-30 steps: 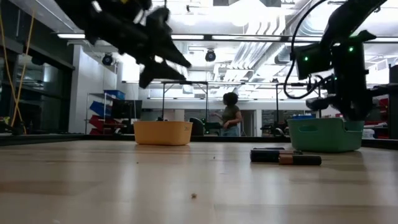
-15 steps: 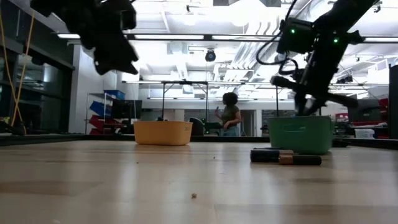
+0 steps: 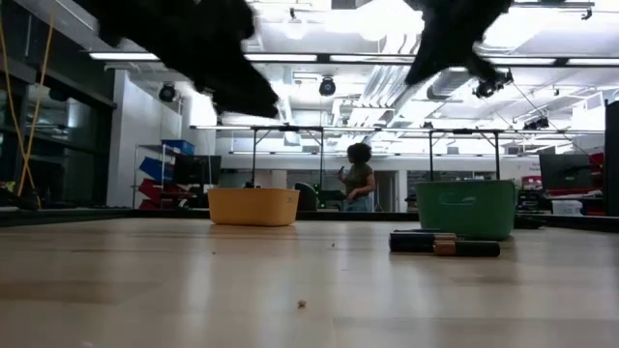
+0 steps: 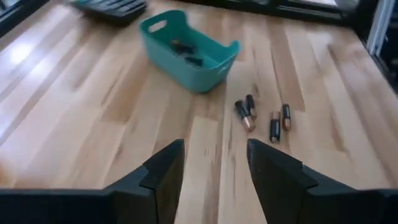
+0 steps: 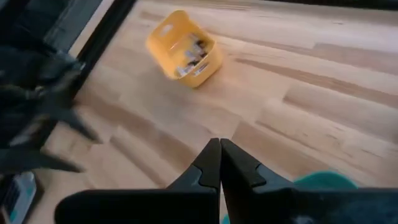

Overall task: Sort batteries
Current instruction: Put the black battery into the blue bin

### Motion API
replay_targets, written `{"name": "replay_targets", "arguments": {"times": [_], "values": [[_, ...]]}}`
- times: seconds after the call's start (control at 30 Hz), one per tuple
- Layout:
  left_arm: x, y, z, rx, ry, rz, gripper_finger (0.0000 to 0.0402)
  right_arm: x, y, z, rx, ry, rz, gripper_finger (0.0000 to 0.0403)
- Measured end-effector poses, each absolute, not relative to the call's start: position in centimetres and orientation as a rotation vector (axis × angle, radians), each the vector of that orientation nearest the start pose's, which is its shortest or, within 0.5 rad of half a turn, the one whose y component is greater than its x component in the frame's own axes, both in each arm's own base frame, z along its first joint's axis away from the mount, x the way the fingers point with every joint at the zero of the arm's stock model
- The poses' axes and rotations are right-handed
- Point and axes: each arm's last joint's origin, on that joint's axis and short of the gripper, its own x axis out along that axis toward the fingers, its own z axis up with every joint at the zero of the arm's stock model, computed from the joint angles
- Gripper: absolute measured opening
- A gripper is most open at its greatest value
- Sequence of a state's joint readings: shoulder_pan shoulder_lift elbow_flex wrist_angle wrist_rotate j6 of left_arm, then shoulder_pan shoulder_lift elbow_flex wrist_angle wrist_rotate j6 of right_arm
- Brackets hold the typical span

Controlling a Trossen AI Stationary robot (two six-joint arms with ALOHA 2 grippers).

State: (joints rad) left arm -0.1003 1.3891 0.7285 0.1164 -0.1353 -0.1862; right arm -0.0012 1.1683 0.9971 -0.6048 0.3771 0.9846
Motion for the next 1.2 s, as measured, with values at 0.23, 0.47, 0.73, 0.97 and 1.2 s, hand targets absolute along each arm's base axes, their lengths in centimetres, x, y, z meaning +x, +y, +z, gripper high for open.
{"name": "replay_targets", "arguments": {"times": [0.23, 0.47, 0.73, 0.97, 1.2], "values": [[36.4, -3.8, 18.0, 0.009, 0.575, -0.008, 0.0199, 21.9, 2.9, 33.8, 0.709, 0.472, -0.785, 0.0000], [41.5, -5.3, 15.5, -0.103, 0.700, -0.038, 0.0211, 20.6, 4.3, 34.5, 0.734, 0.462, -0.832, 0.0000], [43.0, -5.6, 11.8, -0.126, 0.765, -0.022, 0.0211, 20.3, 4.4, 34.3, 0.713, 0.484, -0.839, 0.0000], [43.4, -6.0, 9.2, -0.099, 0.780, 0.007, 0.0209, 20.0, 4.3, 34.1, 0.677, 0.521, -0.860, 0.0000], [43.2, -6.5, 8.3, -0.033, 0.795, 0.091, 0.0119, 19.7, 4.2, 34.0, 0.654, 0.540, -0.879, 0.0000]]}}
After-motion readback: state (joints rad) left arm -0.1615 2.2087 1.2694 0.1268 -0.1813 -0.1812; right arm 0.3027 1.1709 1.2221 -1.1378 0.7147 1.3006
